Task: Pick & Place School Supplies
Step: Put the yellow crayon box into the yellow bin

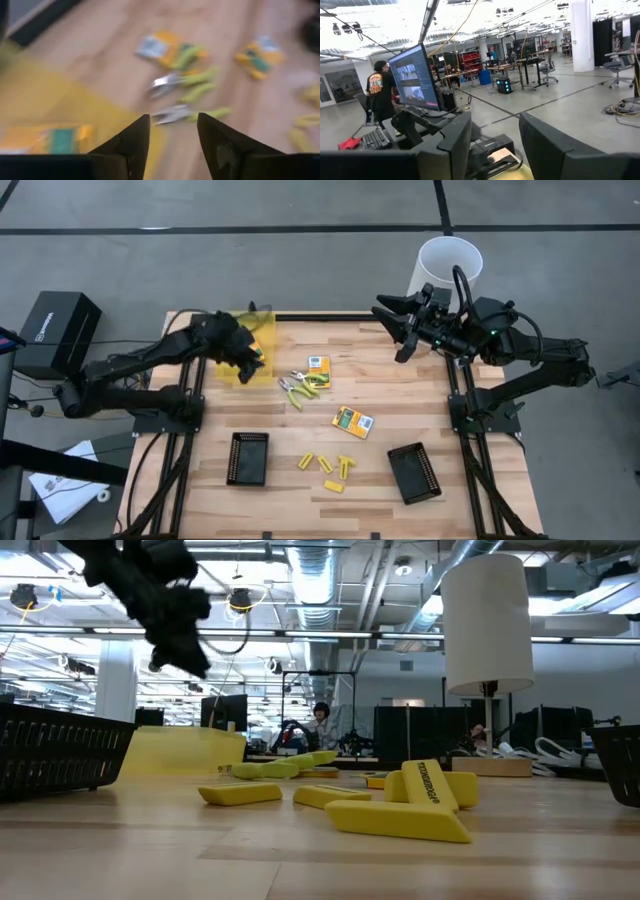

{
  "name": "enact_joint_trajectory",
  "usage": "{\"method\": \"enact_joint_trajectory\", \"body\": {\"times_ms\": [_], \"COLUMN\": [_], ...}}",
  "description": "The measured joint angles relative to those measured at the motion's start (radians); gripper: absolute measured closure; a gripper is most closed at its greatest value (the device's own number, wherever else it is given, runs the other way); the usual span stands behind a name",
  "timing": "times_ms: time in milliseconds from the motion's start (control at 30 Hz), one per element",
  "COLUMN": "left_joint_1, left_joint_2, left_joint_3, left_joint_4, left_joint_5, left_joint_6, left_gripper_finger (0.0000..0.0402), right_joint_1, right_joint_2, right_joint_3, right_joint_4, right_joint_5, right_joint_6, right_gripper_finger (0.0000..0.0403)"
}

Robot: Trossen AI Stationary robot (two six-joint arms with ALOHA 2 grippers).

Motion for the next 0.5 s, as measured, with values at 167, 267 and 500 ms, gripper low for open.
{"method": "enact_joint_trajectory", "body": {"times_ms": [167, 267, 500], "left_joint_1": [-0.236, -0.313, -0.360], "left_joint_2": [0.041, 0.100, 0.323], "left_joint_3": [0.000, 0.000, 0.001], "left_joint_4": [0.163, 0.317, 0.661], "left_joint_5": [-0.040, -0.014, 0.198], "left_joint_6": [-0.087, -0.245, -0.620], "left_gripper_finger": [0.0262, 0.0259, 0.0239], "right_joint_1": [-0.020, -0.028, -0.013], "right_joint_2": [0.000, 0.000, 0.000], "right_joint_3": [0.000, 0.000, 0.000], "right_joint_4": [0.000, 0.000, -0.001], "right_joint_5": [0.000, 0.000, -0.002], "right_joint_6": [0.000, 0.000, 0.000], "right_gripper_finger": [0.0244, 0.0244, 0.0244]}}
